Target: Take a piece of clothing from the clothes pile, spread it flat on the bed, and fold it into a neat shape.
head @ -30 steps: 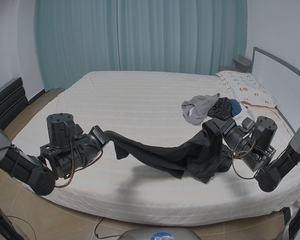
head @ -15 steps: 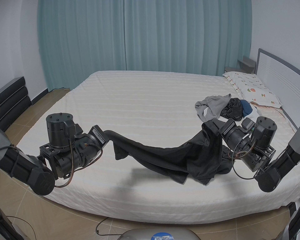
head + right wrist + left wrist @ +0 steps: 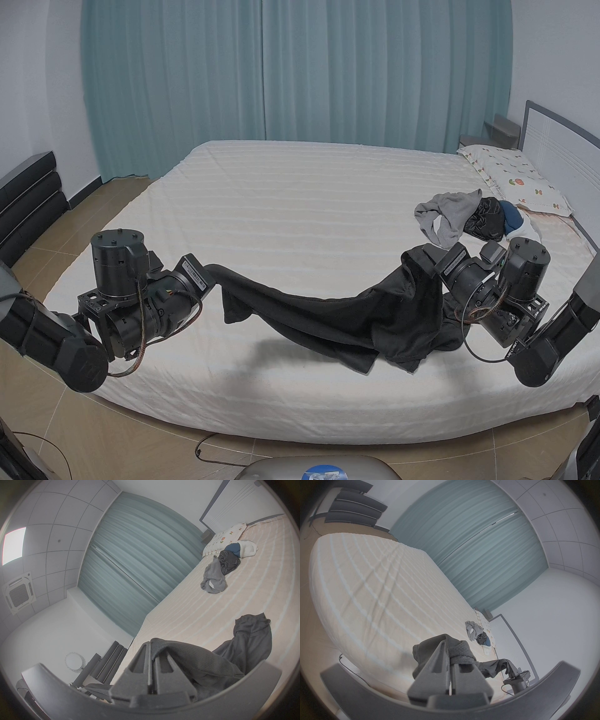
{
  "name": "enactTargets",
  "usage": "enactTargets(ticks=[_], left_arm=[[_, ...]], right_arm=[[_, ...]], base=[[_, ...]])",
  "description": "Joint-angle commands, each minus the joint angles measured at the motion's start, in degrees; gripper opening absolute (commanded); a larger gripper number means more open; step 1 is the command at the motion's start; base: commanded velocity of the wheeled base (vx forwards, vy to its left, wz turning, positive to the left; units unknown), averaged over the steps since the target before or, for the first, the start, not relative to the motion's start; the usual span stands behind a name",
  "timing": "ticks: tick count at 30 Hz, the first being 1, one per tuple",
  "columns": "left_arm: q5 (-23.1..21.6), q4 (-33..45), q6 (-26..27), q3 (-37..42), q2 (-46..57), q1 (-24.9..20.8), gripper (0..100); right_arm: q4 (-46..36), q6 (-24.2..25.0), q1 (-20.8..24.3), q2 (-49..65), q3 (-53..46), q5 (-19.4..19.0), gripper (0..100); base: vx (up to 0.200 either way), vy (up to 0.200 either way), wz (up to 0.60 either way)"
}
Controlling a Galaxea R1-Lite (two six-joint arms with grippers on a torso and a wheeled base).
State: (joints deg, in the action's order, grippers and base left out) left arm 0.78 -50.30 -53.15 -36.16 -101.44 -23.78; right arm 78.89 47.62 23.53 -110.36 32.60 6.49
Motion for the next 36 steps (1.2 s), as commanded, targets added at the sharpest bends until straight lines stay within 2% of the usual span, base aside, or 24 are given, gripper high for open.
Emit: enactTargets(ticks=[1, 6, 10, 19, 24, 26, 30, 33, 34, 36], left_arm=[[0.01, 0.02, -0.02, 0.65, 0.01, -0.21, 0], [0.10, -0.06, -0.02, 3.90, 1.33, -1.26, 0], [0.19, 0.11, 0.07, 6.19, 3.79, -1.88, 0], [0.54, 3.45, 0.15, 10.41, 11.79, -4.43, 0], [0.71, 3.63, 0.24, 11.81, 16.54, -5.31, 0], [0.71, 4.16, 0.33, 11.55, 19.26, -5.22, 0], [1.50, 10.22, 1.91, 7.42, 23.30, -4.25, 0], [1.68, 15.85, 2.70, 2.50, 26.03, -2.41, 0], [1.68, 16.02, 2.70, 2.23, 26.12, -2.41, 0], [1.68, 19.19, 2.79, -1.55, 27.70, -1.79, 0]], right_arm=[[0.13, -0.16, -0.50, 0.59, -1.40, 0.11, 0], [-0.05, -0.59, -1.56, 1.38, -1.75, 0.02, 0], [0.04, -1.56, -2.61, 3.31, -4.38, 0.11, 0], [-2.51, -1.91, -0.32, 15.44, -12.12, 0.28, 0], [-6.02, -2.26, 0.11, 22.56, -13.61, 2.92, 0], [-8.84, -3.32, 0.03, 27.13, -13.53, 3.53, 0], [-16.48, -5.25, -0.32, 37.68, -10.80, 3.36, 0], [-24.92, -6.75, -0.94, 44.36, -3.77, 2.66, 0], [-25.27, -6.75, -1.03, 44.62, -3.42, 2.66, 0], [-31.42, -6.84, -2.08, 47.08, 3.35, 1.51, 0]], base=[[0.000, 0.000, 0.00], [0.000, 0.000, 0.00], [-0.200, 0.000, 0.00], [-0.178, 0.000, 0.00], [0.000, 0.000, 0.00], [0.000, 0.000, 0.00], [0.000, 0.000, 0.00], [0.000, 0.000, 0.00], [0.000, 0.000, 0.00], [0.000, 0.000, 0.00]])
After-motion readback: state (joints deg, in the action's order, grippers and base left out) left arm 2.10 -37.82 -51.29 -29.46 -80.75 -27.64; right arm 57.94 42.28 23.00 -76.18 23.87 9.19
